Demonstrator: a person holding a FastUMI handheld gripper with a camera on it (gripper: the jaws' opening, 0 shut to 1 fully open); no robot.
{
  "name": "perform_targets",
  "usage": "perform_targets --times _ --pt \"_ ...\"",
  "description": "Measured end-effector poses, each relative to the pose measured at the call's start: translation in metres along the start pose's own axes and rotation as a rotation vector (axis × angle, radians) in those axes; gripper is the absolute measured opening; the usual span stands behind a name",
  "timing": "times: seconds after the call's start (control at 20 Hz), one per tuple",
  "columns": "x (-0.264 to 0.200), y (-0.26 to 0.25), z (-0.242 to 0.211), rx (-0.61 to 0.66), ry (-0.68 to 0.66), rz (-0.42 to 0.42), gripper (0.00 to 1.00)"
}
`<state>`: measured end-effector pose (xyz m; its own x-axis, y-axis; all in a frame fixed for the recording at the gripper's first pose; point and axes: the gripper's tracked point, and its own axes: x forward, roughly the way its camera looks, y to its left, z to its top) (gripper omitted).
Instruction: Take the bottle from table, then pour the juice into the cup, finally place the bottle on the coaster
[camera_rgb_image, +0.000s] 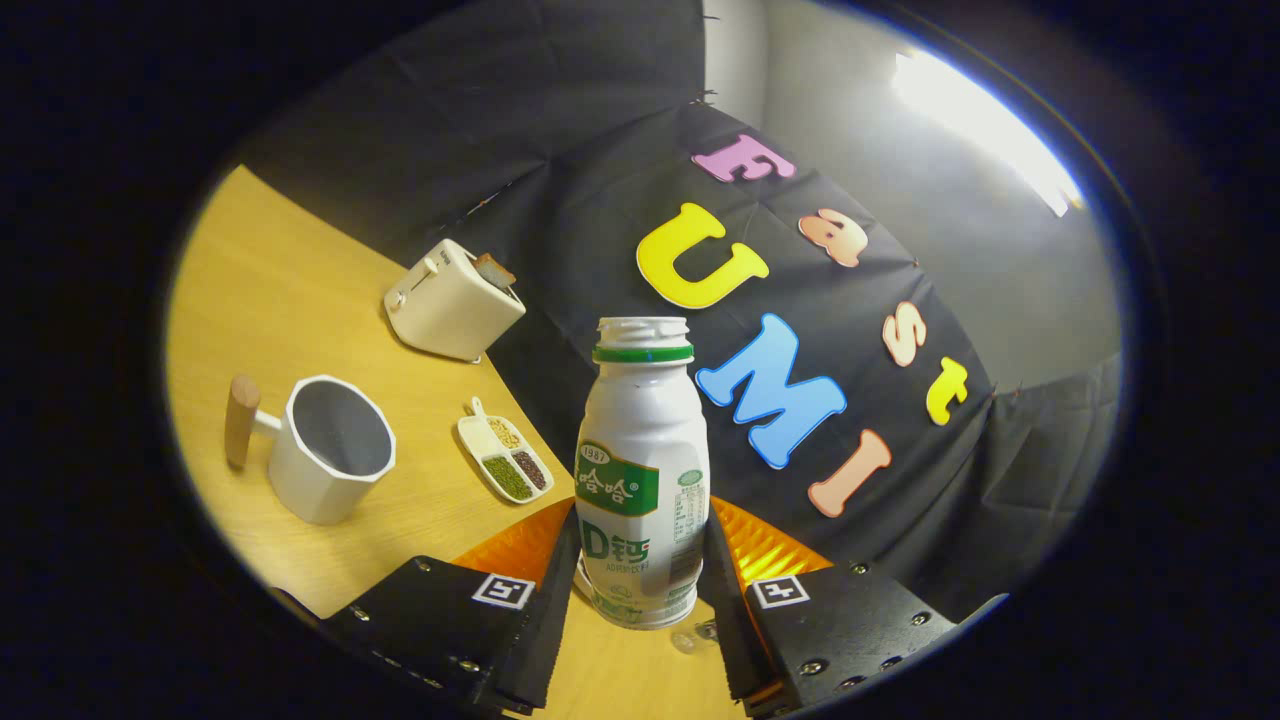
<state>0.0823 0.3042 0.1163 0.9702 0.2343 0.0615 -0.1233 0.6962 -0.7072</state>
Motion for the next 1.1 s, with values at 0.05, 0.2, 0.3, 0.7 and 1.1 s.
perform_targets --times 0.05,0.2,0.3,0.7,1.1 --pt "0.002 0.002 -0.002 0.07 -0.002 0.017 0.64" --pt "0.005 0.003 -0.008 0.212 -0.003 0.04 0.64" --pt "0.01 0.01 -0.012 0.306 -0.002 0.067 0.64" --pt "0.022 0.031 -0.041 0.578 0.067 0.132 0.64" --pt "0.034 0.051 -0.065 0.702 0.118 0.181 0.64"
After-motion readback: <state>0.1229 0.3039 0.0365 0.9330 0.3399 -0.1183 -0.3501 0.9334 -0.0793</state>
